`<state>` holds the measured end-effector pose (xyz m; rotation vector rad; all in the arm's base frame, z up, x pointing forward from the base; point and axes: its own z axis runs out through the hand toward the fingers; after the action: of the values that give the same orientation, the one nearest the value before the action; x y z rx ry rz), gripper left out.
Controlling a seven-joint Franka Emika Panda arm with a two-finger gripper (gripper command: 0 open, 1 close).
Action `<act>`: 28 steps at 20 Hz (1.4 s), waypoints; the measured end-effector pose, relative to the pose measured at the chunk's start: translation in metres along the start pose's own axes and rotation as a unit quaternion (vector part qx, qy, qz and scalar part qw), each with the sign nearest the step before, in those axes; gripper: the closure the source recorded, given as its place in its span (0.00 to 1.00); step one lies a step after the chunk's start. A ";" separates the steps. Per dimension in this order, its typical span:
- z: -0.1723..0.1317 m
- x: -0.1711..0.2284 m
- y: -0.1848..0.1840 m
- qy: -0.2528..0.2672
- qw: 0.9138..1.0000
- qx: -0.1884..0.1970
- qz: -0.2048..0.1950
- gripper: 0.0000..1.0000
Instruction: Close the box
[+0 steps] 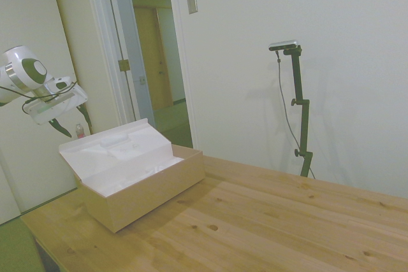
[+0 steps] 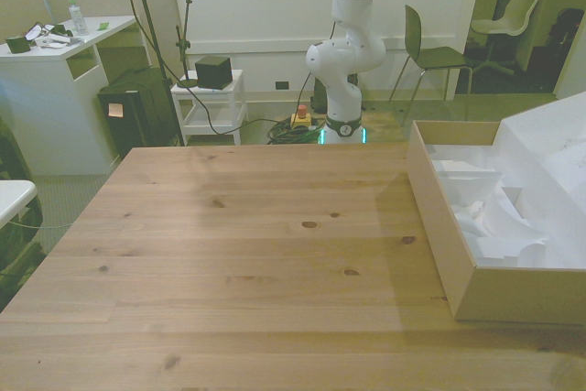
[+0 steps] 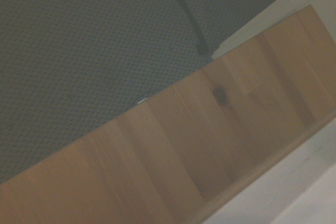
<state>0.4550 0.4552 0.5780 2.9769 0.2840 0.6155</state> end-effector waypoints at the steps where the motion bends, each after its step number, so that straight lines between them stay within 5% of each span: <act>1: 0.010 0.004 -0.001 -0.002 1.000 -0.007 -0.001 0.00; 5: 0.041 0.023 0.006 -0.011 1.000 -0.024 0.012 0.00; 8: 0.036 0.039 0.029 -0.003 0.999 -0.030 0.034 0.00; 17: -0.050 0.037 0.271 0.013 0.989 -0.039 0.140 0.00; 22: -0.005 0.000 0.412 -0.018 0.973 -0.013 0.229 0.00; 28: 0.070 -0.066 0.487 -0.070 0.945 0.037 0.318 0.00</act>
<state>0.5028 -0.0380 0.5488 3.1371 -0.7082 0.4324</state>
